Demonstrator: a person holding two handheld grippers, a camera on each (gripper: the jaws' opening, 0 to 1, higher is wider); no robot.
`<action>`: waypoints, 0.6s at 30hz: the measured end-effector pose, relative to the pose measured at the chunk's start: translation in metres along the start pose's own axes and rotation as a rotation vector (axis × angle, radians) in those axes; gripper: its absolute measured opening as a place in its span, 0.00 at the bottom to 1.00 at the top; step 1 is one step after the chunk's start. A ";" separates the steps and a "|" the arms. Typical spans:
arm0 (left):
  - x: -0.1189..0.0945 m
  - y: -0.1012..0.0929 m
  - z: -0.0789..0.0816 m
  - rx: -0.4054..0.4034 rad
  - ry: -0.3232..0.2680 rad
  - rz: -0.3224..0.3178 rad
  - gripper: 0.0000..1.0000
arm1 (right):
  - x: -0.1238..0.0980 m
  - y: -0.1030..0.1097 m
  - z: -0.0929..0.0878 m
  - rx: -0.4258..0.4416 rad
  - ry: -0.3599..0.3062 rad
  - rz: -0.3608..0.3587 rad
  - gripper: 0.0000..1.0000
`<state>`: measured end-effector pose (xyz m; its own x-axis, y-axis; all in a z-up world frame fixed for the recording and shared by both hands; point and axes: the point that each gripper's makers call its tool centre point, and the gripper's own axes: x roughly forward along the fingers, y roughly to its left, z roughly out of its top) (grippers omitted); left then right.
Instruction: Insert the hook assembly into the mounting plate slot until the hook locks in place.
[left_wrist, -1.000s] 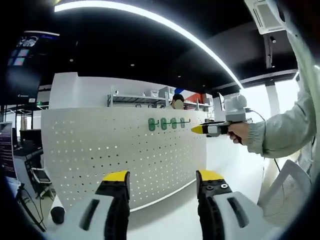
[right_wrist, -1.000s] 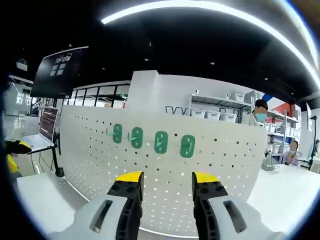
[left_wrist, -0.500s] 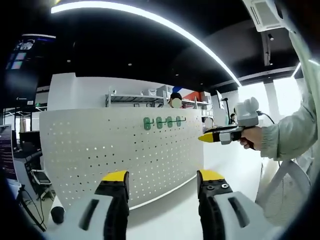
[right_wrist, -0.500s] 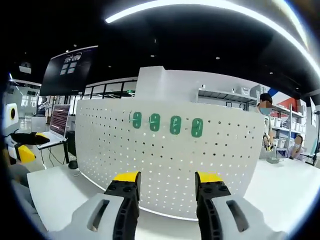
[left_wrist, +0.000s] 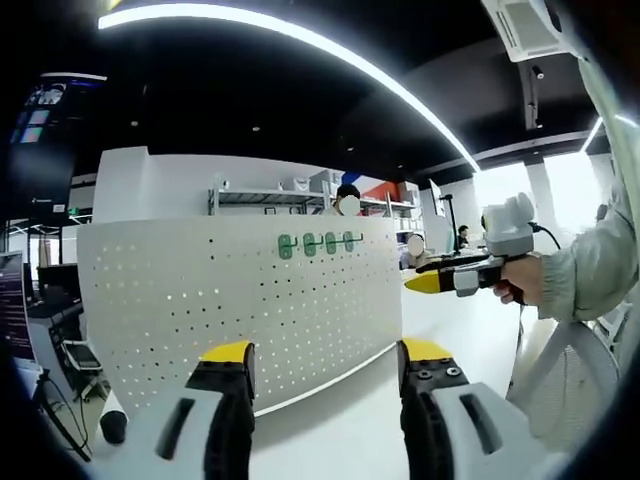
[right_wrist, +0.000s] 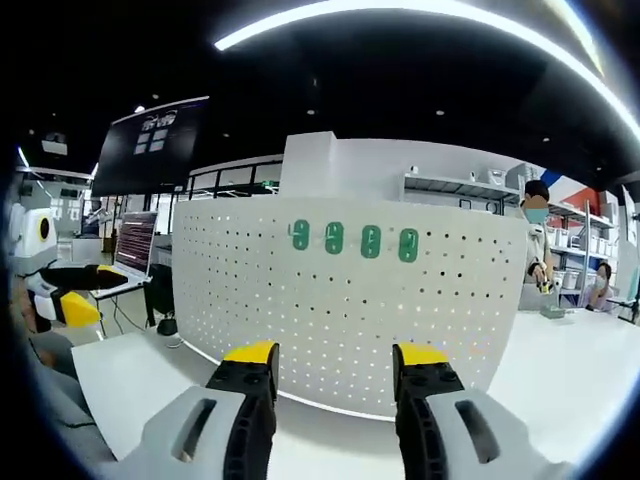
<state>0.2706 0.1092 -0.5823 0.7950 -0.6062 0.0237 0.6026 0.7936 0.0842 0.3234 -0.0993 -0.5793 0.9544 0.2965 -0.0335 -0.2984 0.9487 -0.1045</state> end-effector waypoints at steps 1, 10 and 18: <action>0.000 0.000 -0.001 -0.001 0.003 0.000 0.60 | -0.003 0.003 -0.002 0.003 0.001 0.006 0.44; -0.003 0.003 -0.010 -0.002 0.014 0.003 0.61 | -0.020 0.021 -0.010 0.010 -0.005 0.042 0.48; -0.003 -0.003 -0.017 0.001 0.034 0.010 0.63 | -0.031 0.035 -0.017 0.032 -0.008 0.073 0.49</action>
<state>0.2681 0.1098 -0.6000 0.8030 -0.5960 -0.0096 0.5945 0.7996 0.0848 0.2836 -0.0776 -0.5993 0.9300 0.3662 -0.0323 -0.3676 0.9274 -0.0698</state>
